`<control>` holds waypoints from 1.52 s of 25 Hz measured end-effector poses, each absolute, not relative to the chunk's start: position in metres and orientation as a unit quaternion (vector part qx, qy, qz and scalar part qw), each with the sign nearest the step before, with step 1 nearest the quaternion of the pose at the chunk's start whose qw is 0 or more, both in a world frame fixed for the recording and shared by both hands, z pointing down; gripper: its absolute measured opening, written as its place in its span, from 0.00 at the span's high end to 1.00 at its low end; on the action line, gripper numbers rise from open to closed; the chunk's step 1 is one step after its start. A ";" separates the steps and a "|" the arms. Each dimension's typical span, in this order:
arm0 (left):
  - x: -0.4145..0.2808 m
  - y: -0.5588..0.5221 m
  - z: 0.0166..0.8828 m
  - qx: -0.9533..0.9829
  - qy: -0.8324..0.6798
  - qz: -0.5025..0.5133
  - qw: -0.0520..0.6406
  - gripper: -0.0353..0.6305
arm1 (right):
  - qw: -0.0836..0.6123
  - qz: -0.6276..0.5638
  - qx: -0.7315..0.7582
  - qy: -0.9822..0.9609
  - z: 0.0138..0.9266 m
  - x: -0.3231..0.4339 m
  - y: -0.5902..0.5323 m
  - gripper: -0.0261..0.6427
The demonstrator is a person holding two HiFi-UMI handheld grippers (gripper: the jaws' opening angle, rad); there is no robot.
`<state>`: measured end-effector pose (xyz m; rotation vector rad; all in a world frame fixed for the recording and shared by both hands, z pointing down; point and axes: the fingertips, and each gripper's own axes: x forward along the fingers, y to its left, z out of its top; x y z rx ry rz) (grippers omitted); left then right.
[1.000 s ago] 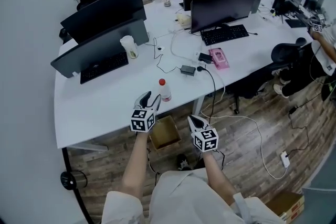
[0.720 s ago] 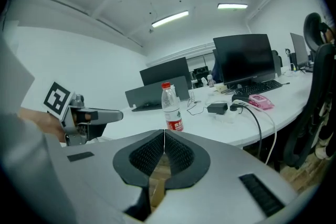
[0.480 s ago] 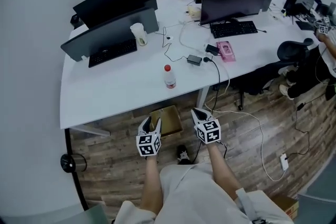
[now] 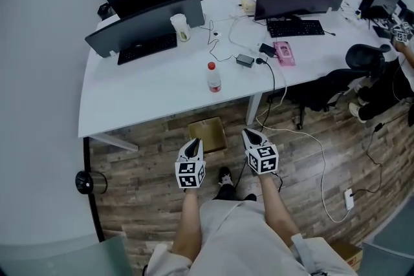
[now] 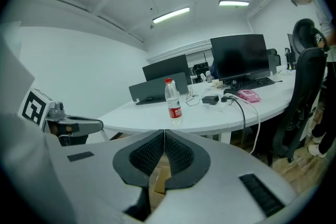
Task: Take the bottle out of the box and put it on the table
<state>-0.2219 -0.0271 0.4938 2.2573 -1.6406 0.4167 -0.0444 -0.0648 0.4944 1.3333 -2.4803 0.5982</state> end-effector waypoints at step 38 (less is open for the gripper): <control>-0.220 -0.001 0.499 0.778 -0.582 0.139 0.190 0.92 | 0.149 0.175 0.424 -0.876 0.487 -0.044 -0.030 0.90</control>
